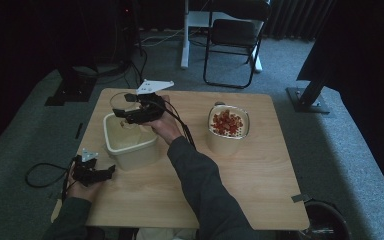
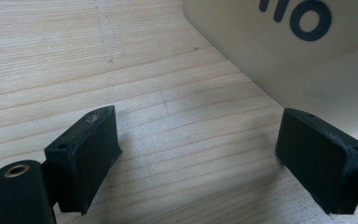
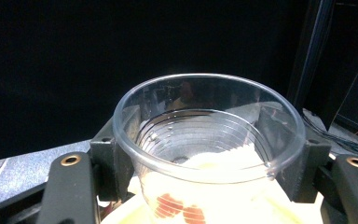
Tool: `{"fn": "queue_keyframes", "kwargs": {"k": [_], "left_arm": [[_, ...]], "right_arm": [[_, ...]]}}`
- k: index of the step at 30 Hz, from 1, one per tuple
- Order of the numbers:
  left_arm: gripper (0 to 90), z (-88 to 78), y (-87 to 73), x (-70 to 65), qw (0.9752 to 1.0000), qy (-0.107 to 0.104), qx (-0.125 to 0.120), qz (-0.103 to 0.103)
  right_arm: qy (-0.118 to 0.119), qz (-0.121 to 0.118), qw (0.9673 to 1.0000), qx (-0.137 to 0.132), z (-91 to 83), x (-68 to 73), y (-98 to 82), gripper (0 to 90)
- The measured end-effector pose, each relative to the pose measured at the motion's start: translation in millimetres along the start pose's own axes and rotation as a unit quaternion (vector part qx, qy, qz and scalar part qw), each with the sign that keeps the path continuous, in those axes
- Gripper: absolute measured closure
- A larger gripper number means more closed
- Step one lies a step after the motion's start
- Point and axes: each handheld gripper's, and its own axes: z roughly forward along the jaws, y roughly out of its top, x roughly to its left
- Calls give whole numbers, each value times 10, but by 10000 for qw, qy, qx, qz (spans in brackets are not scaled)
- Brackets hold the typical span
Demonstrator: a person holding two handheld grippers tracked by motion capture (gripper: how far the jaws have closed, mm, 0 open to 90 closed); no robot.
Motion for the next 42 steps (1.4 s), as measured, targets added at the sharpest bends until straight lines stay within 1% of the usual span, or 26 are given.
{"fn": "queue_keyframes", "kwargs": {"k": [9,11,12,13,14,16,17,19,20,22,26,27,29,30,32,33,34,36,38,39,40,41,42], "left_arm": [[135,1,0,-1,10000,-1,-4,-8],[135,1,0,-1,10000,-2,-4,-9],[135,1,0,-1,10000,-3,-4,-9],[135,1,0,-1,10000,-2,-4,-8],[135,1,0,-1,10000,-3,-3,-5],[135,0,0,0,10000,0,-2,0],[135,1,0,-2,10000,-3,-9,-15],[135,1,0,-1,10000,3,-8,-3],[135,2,0,-1,10000,-1,-10,-7],[135,2,0,-1,10000,-2,-10,-7],[135,1,0,-1,10000,-2,-9,-7],[135,1,0,-1,10000,-2,-8,-6],[135,1,0,-2,10000,1,-8,-9],[135,1,0,-2,10000,-1,-9,-12],[135,2,0,-2,10000,-2,-9,-13],[135,2,0,-2,10000,-2,-10,-14],[135,2,0,-2,10000,-2,-10,-13],[135,2,0,-3,10000,-4,-9,-14],[135,2,0,-3,10000,-4,-9,-14],[135,0,0,-2,10000,-4,-1,-7],[135,0,0,-2,10000,-5,0,-7],[135,0,0,-2,10000,-4,-1,-6],[135,1,0,-2,10000,-5,-3,-7]], "right_arm": [[38,48,10000,4,44,-8,-7,308],[-40,48,10000,24,56,-6,-11,295],[-16,83,10000,12,58,-10,-14,277],[-56,141,9999,-7,60,-13,-15,252],[-31,188,9998,-14,63,-19,-16,214],[62,273,9996,5,70,-28,-19,162],[154,315,9994,29,75,-32,-23,144],[144,267,9995,41,79,-25,-32,128],[196,286,9994,54,81,-23,-32,121],[166,237,9996,50,80,-12,-27,120],[156,245,9996,7,57,-7,-16,123],[100,222,9997,7,44,-2,-13,123],[116,236,9997,-26,17,-5,-12,128],[17,225,9997,-27,2,-3,-11,130],[14,241,9997,-62,-37,-1,-22,131],[-43,227,9997,-57,-58,6,-31,133],[-30,211,9998,-63,-81,12,-42,134],[-104,154,9998,-52,-130,30,-69,134],[-115,143,9998,-41,-159,35,-86,134],[-167,124,9998,-48,-189,38,-105,135],[-187,147,9997,-63,-275,31,-154,137],[-251,153,9996,-42,-315,27,-178,139],[-262,162,9995,-49,-358,23,-207,139]]}}
